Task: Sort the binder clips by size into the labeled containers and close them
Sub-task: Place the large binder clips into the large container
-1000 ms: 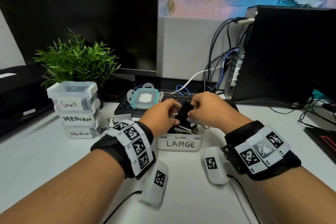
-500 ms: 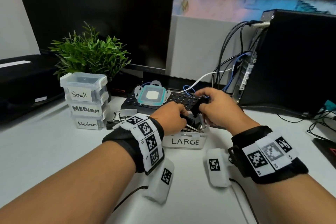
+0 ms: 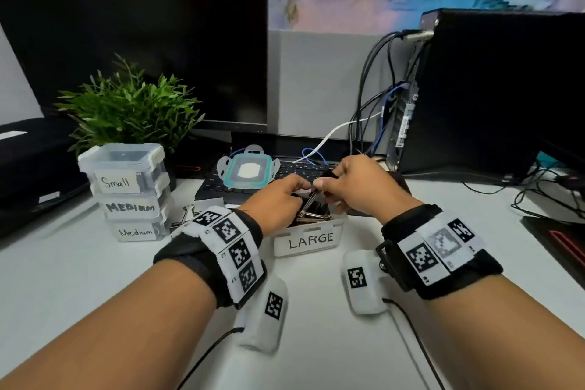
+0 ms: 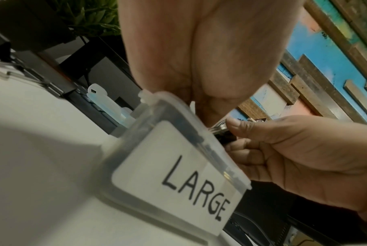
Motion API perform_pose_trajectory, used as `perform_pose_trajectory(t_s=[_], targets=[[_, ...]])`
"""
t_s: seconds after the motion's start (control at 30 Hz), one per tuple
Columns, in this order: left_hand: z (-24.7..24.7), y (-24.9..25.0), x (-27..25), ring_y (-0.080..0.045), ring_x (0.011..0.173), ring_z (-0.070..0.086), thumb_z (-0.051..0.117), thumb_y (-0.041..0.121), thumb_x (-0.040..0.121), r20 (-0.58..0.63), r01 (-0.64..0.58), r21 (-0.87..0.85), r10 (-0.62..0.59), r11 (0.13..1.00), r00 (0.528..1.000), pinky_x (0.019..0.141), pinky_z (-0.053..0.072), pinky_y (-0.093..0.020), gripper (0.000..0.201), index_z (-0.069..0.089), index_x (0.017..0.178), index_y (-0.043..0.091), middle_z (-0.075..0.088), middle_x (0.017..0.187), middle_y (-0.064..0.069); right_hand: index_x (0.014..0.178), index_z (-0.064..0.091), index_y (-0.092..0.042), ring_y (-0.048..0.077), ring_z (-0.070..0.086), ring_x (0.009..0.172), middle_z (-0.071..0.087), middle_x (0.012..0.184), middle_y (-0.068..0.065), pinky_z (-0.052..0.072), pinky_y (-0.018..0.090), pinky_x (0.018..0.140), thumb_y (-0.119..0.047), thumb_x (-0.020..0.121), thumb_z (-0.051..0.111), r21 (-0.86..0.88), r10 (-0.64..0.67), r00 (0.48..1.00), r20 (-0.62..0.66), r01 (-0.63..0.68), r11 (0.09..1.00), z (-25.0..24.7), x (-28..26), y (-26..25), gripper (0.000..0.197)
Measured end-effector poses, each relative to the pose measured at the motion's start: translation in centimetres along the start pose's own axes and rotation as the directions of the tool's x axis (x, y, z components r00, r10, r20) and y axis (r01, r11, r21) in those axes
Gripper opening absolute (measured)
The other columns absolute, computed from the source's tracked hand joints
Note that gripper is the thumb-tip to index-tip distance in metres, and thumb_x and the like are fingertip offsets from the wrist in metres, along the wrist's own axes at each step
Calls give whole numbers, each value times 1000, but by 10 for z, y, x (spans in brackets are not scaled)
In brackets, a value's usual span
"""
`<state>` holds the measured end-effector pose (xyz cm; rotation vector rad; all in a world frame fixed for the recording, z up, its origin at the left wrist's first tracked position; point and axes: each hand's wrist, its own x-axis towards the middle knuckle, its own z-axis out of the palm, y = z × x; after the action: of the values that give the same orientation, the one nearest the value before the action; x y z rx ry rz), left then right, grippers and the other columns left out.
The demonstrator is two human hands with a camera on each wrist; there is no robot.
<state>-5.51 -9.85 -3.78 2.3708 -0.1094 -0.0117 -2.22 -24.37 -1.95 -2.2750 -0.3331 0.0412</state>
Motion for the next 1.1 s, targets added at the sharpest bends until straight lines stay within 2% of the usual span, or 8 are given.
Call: perform_pose_trajectory(t_s=[0.13,0.3,0.5,0.57,0.7,0.83,0.93,1.1], targets=[[-1,2,-2,-11,88,50,44,30,98,20,8,-1,-8,1000,1000,67,39,-21,31,49,127,19,57,107,0,71,45,-15,24,63,66,64,70,10,56,40,74,-43,78,73,-156,57,998,-14,-58,986,-2,0,-2,40],[-2,-1,-2,-13,100,50,45,20,98,45,-3,116,-2,993,999,83,38,-22,36,45,134,20,54,126,-6,73,46,-17,13,47,61,54,70,1,39,26,53,-45,78,72,-406,97,995,10,-85,910,-7,-4,-5,38],[0,-4,-1,-20,114,50,42,12,96,70,36,172,-49,984,996,93,41,-26,42,44,136,24,52,130,-6,71,50,-16,11,46,62,54,71,0,31,25,50,-39,75,75,-465,80,997,-3,-72,883,-7,-4,-4,34],[1,-4,1,-24,125,42,42,19,96,89,52,219,-73,974,993,104,37,-35,43,42,138,28,46,135,-9,69,49,-16,11,45,61,53,69,-1,30,25,49,-42,75,75,-511,76,997,2,-64,857,-6,-4,-4,37],[3,0,-2,-23,146,0,39,30,100,149,46,275,-90,960,985,117,13,-40,49,26,147,26,25,153,-4,73,50,-17,8,45,62,52,70,-2,31,23,49,-51,74,73,-610,91,995,49,-43,791,-7,-5,-4,41],[3,0,-2,-25,144,14,49,37,95,119,53,305,-93,951,989,116,22,-41,66,12,150,32,1,158,-5,77,53,-16,10,48,64,52,69,-2,33,22,50,-52,76,71,-626,104,992,70,-38,779,-9,-4,-6,40],[0,0,-3,-20,134,35,53,36,93,127,7,307,-48,952,991,109,32,-34,67,17,149,28,30,150,-4,90,59,-11,16,54,71,57,76,2,39,25,58,-49,81,67,-580,98,993,62,-44,814,-7,-3,-6,39],[-5,0,-9,-15,118,50,61,37,89,113,4,259,-35,966,993,94,39,-24,71,21,148,28,48,138,3,94,59,-12,18,53,76,57,80,2,40,25,60,-34,85,66,-514,53,996,77,-6,858,-5,-6,-7,26]])
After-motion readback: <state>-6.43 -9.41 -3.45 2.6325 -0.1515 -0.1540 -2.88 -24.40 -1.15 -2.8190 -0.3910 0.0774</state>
